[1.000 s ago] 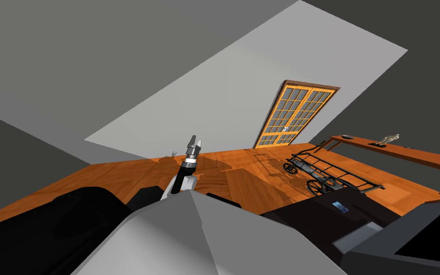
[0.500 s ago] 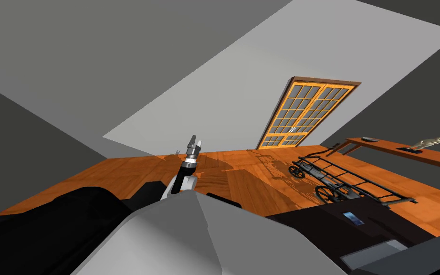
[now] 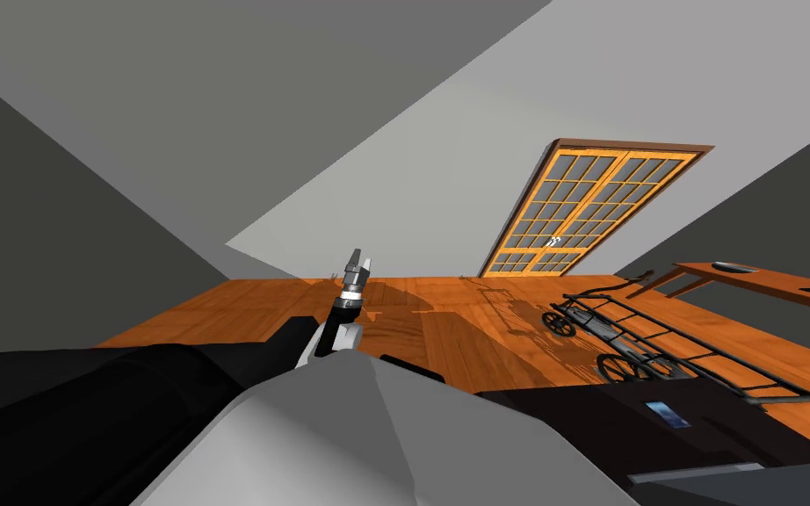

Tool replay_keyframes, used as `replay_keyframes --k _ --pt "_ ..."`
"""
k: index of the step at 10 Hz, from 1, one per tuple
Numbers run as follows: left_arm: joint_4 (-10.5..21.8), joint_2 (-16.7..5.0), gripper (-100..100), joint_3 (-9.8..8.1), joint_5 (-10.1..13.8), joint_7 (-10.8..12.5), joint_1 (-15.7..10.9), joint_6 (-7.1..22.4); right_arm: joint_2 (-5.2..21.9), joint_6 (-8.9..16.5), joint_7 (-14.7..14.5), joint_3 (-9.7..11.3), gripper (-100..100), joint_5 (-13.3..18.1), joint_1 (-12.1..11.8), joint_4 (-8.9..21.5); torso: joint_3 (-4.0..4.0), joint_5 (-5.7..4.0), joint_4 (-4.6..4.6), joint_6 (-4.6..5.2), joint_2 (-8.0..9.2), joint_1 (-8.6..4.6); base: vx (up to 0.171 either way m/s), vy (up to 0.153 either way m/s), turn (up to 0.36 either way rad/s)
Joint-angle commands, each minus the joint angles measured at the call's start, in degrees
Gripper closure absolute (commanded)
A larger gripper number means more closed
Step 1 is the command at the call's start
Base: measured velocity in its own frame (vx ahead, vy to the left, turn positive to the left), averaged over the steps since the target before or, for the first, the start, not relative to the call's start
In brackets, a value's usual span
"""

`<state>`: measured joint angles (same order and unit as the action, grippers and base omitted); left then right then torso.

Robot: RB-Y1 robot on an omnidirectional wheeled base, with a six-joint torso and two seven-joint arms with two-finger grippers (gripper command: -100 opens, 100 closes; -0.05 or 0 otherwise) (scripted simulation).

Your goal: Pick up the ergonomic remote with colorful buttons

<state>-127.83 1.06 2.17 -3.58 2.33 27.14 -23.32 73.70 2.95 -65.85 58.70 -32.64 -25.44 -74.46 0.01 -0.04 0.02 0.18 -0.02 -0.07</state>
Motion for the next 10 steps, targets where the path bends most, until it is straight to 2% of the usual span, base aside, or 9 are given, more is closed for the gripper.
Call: replay_keyframes --k 1,4,5,6,8,9,10 --pt "0.0 0.0 0 0.0 0.0 0.0 0.0 0.0 0.0 0.0 0.0 0.0 100 0.0 0.0 0.0 0.0 0.0 0.0 0.0 0.0 0.0 0.0 0.0 0.0" --pt "0.0 0.0 0 0.0 0.0 0.0 0.0 0.0 0.06 0.01 0.02 -0.05 100 -0.01 0.02 0.03 -0.07 -0.12 -0.04 0.0 -0.1 -0.11 0.0 0.0 0.0" --pt "0.0 0.0 0 0.0 0.0 0.0 0.0 0.0 0.07 0.02 0.02 -0.05 0 -0.01 0.02 0.04 -0.08 -0.12 -0.05 0.0 -0.11 -0.12 0.0 0.0 0.0" --pt "0.0 0.0 0 0.0 0.0 0.0 0.0 0.0 1.03 -0.22 -0.77 -0.92 100 0.25 -1.26 -1.24 -0.08 -0.12 -0.05 0.0 -0.12 -0.12 0.09 -0.006 -0.228" --pt "0.0 0.0 0 -0.01 0.0 0.0 0.03 0.0 3.91 -2.23 -2.97 -0.79 100 0.09 -2.67 -2.77 -0.36 -0.1 -0.17 0.08 -0.61 -0.05 0.182 0.037 -0.29" --pt "-0.01 0.0 0 0.0 0.0 0.0 0.03 -0.01 3.23 -1.62 -2.11 -0.41 100 0.0 -2.02 -2.09 -0.44 -0.09 -0.19 0.04 -0.75 0.1 0.076 0.037 -0.055" --pt "-0.01 0.0 0 0.0 0.0 0.0 0.01 0.0 3.35 -1.88 -2.35 -0.3 0 -0.02 -2.09 -2.09 -0.32 -0.12 -0.13 -0.04 -0.53 0.02 0.012 0.007 0.01"
